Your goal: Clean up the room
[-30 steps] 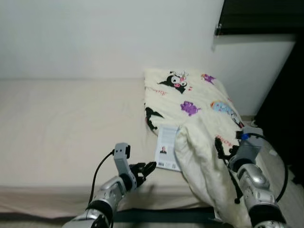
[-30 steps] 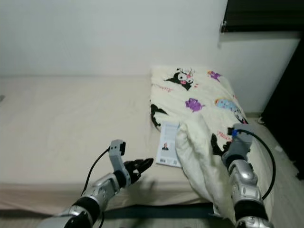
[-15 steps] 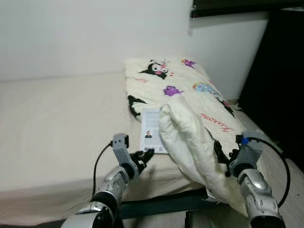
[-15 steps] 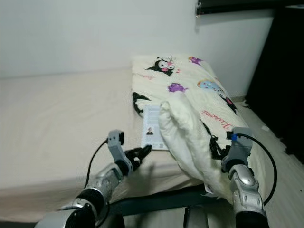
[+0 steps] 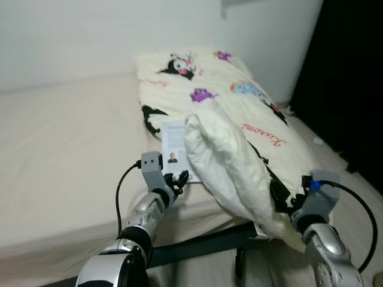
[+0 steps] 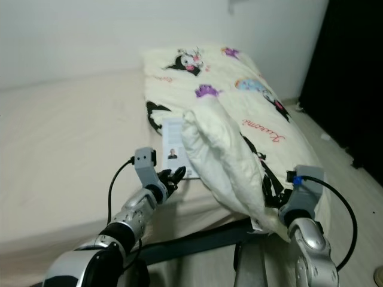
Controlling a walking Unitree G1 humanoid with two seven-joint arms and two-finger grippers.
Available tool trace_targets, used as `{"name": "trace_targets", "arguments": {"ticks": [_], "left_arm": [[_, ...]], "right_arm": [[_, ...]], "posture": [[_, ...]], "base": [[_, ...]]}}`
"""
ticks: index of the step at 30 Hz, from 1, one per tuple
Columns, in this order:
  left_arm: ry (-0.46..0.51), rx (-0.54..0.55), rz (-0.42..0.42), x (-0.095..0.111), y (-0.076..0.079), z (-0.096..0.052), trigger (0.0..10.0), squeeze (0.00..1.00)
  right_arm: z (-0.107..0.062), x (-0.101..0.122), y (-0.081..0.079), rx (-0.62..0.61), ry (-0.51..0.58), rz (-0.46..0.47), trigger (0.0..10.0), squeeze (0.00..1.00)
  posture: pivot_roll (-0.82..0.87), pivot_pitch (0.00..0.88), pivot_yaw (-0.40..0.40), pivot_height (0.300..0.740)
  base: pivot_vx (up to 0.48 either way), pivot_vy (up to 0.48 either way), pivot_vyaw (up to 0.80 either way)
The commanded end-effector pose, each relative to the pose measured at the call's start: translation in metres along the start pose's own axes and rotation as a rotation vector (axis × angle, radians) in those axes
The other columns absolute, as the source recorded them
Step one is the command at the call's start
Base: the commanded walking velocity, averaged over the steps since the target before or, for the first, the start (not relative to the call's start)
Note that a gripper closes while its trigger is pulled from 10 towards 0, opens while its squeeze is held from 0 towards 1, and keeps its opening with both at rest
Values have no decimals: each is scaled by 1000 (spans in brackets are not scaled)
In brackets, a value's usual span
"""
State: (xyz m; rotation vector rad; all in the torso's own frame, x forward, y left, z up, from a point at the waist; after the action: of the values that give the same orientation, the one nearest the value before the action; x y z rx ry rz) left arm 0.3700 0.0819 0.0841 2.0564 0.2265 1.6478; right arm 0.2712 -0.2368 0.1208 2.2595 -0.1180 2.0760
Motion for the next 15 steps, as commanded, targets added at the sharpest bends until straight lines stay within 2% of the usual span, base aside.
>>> {"name": "trace_targets", "arguments": {"ticks": [1, 3, 4, 5, 7, 9, 10, 11, 12, 13, 15], "left_arm": [[41, 76, -3, 14, -16, 0, 10000, 0], [59, 95, -20, 21, -20, 1, 10000, 0], [82, 83, -65, 29, -21, 2, 10000, 741], [108, 66, -97, 37, -21, 4, 10000, 1000], [165, 64, -115, 54, -23, 5, 10000, 1000], [190, 76, -109, 62, -26, 5, 10000, 1000], [239, 99, -93, 77, -31, 5, 10000, 1000], [239, 99, -93, 77, -31, 5, 10000, 1000], [272, 115, -83, 88, -35, 4, 10000, 1000], [336, 119, -41, 110, -40, 2, 10000, 1000], [345, 108, -33, 116, -42, 1, 10000, 1000]], "right_arm": [[-6, 3, -6, 14, -9, 16, 10000, 0], [-9, 6, -8, 16, -6, 16, 10000, 0], [-13, 10, -9, 20, -1, 12, 10000, 0], [-15, 14, -10, 22, 3, 10, 10000, 0], [-20, 20, -11, 26, 5, 9, 10000, 0], [-22, 22, -12, 26, 4, 9, 10000, 0], [-24, 25, -13, 28, 0, 9, 10000, 0], [-24, 25, -13, 28, 0, 9, 10000, 0], [-25, 27, -14, 30, -3, 10, 10000, 0], [-28, 28, -16, 36, -17, 10, 10000, 0], [-29, 29, -17, 40, -20, 11, 10000, 0]], "posture": [[-262, 221, 109, 461], [-272, 243, 105, 456], [-283, 267, 100, 451], [-286, 282, 96, 446], [-288, 302, 91, 436], [-288, 305, 91, 431], [-285, 318, 83, 426], [-285, 318, 83, 426], [-285, 318, 83, 421], [-280, 334, 77, 411], [-272, 341, 74, 406]], "base": [[0, 0, 0], [0, 0, 0], [0, 0, 0], [0, 0, 0], [0, 0, 0], [0, 0, 0], [0, 0, 0], [0, 0, 0], [0, 0, 0], [0, 0, 0], [0, 0, 0]]}}
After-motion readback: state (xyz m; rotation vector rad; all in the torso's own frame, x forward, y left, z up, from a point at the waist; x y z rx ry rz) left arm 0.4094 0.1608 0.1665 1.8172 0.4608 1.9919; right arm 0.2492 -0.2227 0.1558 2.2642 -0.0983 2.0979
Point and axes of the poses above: a point about 5 cm out from each wrist's last joint towards the gripper, its own z axis pointing out of the wrist towards the gripper, its own x axis along the axis of the wrist's last joint, y = z × x, the point moved 1 cm from there along z, pointing out of the wrist towards the gripper, and after that the axes turned 3 degrees about -z, right-handed, at the moved point
